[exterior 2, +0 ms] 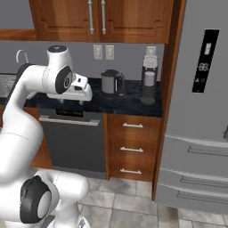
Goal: Navigate to the fridge.
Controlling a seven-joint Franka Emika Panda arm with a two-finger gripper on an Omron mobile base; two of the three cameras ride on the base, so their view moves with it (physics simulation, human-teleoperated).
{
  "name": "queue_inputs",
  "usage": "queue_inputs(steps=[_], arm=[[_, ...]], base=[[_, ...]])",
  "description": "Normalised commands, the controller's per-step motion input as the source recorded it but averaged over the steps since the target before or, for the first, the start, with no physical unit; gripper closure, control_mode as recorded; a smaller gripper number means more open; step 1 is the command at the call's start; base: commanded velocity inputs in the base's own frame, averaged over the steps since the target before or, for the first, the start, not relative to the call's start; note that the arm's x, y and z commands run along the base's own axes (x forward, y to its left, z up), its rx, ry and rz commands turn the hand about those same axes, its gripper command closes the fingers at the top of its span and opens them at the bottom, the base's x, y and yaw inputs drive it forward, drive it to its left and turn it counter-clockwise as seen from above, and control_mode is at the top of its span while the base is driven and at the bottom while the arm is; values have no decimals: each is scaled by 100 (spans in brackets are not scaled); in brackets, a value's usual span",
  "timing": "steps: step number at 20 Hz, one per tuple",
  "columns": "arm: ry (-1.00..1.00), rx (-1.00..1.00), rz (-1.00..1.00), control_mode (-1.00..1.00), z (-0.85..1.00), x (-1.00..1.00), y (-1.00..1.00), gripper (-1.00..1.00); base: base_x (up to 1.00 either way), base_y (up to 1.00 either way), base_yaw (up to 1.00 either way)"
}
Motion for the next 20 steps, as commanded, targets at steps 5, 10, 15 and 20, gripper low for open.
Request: queue_inputs(steps=[5, 10, 15, 20], arm=[[0, 0, 0, 100, 0, 0, 0, -100], [0, 0, 0, 100, 0, 0, 0, -100], [0, 0, 0, 100, 0, 0, 0, -100], [0, 0, 0, 100, 0, 0, 0, -100]], base=[[0, -97, 1], [0, -100, 5], [0, -100, 6], [4, -100, 9]])
